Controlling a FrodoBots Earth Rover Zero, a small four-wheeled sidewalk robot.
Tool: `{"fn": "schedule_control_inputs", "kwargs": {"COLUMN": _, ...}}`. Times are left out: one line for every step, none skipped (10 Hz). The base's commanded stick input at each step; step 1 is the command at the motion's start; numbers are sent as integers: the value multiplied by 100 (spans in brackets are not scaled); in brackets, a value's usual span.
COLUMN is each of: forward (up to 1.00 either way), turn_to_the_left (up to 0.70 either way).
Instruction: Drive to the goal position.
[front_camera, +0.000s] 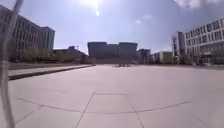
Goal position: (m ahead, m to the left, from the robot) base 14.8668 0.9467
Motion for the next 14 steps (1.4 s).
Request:
{"fn": "schedule_control_inputs", "kwargs": {"forward": 85, "turn_to_the_left": 0}}
{"fn": "schedule_control_inputs", "kwargs": {"forward": 85, "turn_to_the_left": 0}}
{"fn": "schedule_control_inputs", "kwargs": {"forward": 85, "turn_to_the_left": 0}}
{"fn": "schedule_control_inputs", "kwargs": {"forward": 85, "turn_to_the_left": 0}}
{"fn": "schedule_control_inputs", "kwargs": {"forward": 85, "turn_to_the_left": 0}}
{"fn": "schedule_control_inputs", "kwargs": {"forward": 85, "turn_to_the_left": 0}}
{"fn": "schedule_control_inputs", "kwargs": {"forward": 85, "turn_to_the_left": 0}}
{"fn": "schedule_control_inputs", "kwargs": {"forward": 85, "turn_to_the_left": 0}}
{"fn": "schedule_control_inputs", "kwargs": {"forward": 85, "turn_to_the_left": 0}}
{"fn": "schedule_control_inputs", "kwargs": {"forward": 85, "turn_to_the_left": 0}}
{"fn": "schedule_control_inputs", "kwargs": {"forward": 85, "turn_to_the_left": 0}}
{"fn": "schedule_control_inputs", "kwargs": {"forward": 85, "turn_to_the_left": 0}}
{"fn": "schedule_control_inputs", "kwargs": {"forward": 85, "turn_to_the_left": 0}}
{"fn": "schedule_control_inputs", "kwargs": {"forward": 85, "turn_to_the_left": -20}}
